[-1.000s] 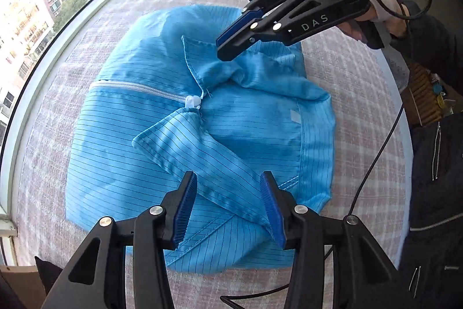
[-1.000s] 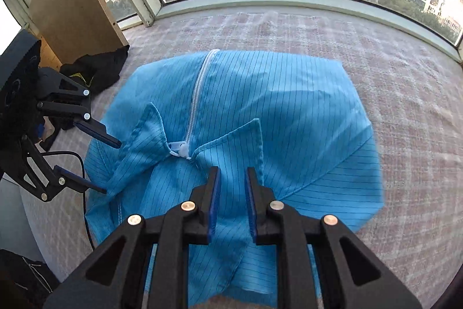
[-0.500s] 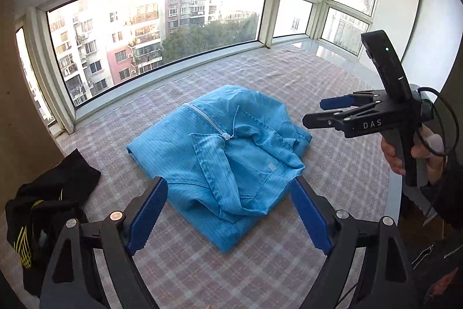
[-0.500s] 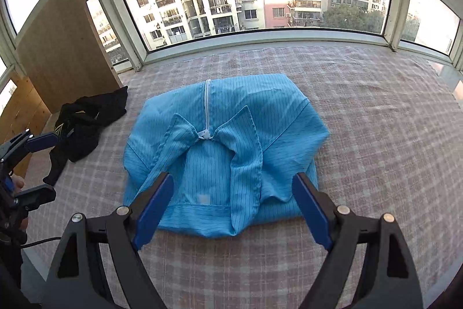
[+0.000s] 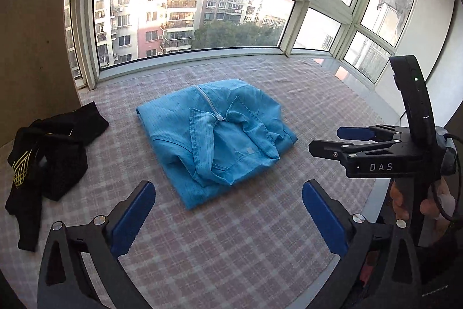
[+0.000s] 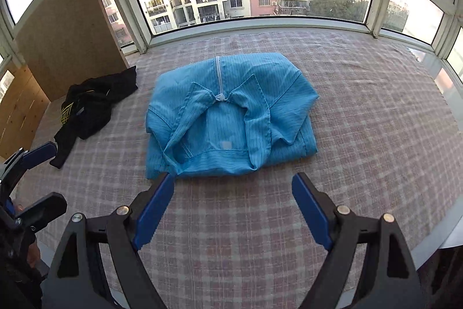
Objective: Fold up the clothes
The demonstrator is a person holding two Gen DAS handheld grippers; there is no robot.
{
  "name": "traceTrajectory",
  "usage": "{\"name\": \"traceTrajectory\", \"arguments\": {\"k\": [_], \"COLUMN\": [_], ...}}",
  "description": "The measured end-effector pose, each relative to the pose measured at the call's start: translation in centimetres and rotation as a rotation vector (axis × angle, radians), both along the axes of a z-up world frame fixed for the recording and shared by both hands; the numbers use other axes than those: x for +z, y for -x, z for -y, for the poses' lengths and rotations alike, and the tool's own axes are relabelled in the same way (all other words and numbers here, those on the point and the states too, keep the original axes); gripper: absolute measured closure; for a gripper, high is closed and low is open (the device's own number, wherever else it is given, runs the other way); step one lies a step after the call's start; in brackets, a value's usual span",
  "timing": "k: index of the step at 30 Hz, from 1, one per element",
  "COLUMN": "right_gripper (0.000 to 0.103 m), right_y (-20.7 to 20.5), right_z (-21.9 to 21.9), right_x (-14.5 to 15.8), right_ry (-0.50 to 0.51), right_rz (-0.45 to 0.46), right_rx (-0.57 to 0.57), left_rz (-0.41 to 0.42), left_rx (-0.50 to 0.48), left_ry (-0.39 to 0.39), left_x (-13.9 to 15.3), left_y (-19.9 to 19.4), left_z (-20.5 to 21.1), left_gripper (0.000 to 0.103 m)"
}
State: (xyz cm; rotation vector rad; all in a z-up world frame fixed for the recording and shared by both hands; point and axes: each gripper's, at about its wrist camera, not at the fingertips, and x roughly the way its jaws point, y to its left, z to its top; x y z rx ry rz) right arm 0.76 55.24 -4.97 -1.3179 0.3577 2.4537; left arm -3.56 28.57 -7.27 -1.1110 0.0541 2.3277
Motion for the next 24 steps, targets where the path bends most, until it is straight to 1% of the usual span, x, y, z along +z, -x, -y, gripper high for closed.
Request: {"name": "traceTrajectory", "arguments": {"k": [3, 5, 9, 11, 16, 24], "right_gripper": [0.019, 0.019, 0.019, 0.019, 0.019, 0.019], "right_y": [-0.8, -1.2, -1.9, -2.0, -2.3, -2.7], "right_z": [1.2, 1.7, 2.3, 2.7, 4.2, 9.5], "right_x": [0.5, 0.8, 1.0, 0.9, 1.1, 2.7], "right_ry": [-0.062, -0.07, -0.07, -0.074, -0.057, -0.092], "right_rz": [0.01, 0.004, -0.008, 0.002, 0.001, -0.014], "right_rx": [-0.001, 0.006, 0.008, 0.009, 0.008, -0.012], "left_rz": [-0.02, -0.017, -0.042, -0.046, -0.053, -0.068], "left_rx": [0.059, 0.091, 0.134, 0.159, 0.137, 0.07], "left_ry": [0.064, 0.105, 0.148, 0.16, 0.158, 0.162], "left_x": [0.1, -0.2, -0.3, -0.3, 0.5, 1.8], "left_y": [-1.1, -2.0, -3.2, -3.6, -4.6, -7.0], "left_z": [0.0, -0.2, 0.3, 1.1, 3.1, 6.0], "left_gripper": [0.001, 0.001, 0.001, 0.001, 0.001, 0.001]}}
